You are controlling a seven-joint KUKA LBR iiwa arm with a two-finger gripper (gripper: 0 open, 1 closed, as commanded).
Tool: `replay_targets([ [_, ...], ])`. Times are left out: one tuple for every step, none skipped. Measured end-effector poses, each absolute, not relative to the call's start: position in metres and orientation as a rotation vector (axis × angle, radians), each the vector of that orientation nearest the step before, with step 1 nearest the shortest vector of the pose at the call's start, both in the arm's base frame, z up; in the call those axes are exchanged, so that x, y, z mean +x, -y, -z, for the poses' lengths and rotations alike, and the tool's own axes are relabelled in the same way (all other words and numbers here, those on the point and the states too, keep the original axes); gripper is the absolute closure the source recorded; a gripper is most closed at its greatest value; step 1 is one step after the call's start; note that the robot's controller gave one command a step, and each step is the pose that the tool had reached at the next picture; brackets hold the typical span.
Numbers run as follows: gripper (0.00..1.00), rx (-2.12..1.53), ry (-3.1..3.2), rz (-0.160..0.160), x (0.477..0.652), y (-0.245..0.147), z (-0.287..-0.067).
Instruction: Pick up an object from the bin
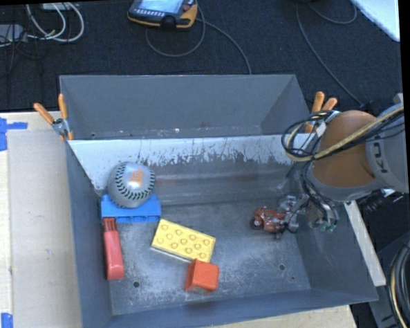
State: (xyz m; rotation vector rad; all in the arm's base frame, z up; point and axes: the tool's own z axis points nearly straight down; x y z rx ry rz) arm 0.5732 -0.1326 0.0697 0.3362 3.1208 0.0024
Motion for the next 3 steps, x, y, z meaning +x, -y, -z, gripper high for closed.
replay_targets([
  [1.0, 0.336, -3.122, -0.003, 0.573, 0.132, -0.071],
  [1.0, 0.336, -3.129, -0.004, 0.571, 0.132, -0.08],
  [1.0, 0.335, -3.132, -0.006, 0.57, 0.132, -0.101],
])
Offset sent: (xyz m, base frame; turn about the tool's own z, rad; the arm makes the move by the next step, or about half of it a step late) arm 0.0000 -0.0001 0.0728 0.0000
